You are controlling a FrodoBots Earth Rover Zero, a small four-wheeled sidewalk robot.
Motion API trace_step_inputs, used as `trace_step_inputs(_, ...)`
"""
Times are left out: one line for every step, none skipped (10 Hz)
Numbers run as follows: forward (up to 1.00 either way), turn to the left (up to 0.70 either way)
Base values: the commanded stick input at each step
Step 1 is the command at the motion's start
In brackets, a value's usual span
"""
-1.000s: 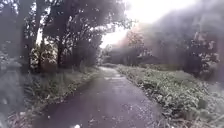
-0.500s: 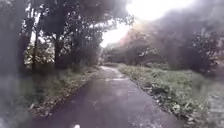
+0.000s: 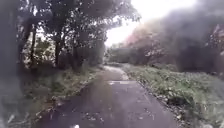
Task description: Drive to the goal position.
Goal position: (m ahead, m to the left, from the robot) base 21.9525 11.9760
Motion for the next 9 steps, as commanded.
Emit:
trace_step_inputs(0.85, 0.0)
trace_step_inputs(0.85, 0.0)
trace_step_inputs(0.85, 0.0)
trace_step_inputs(0.85, 0.0)
trace_step_inputs(0.85, 0.0)
trace_step_inputs(0.85, 0.0)
trace_step_inputs(0.85, 0.0)
trace_step_inputs(0.85, 0.0)
trace_step_inputs(0.85, 0.0)
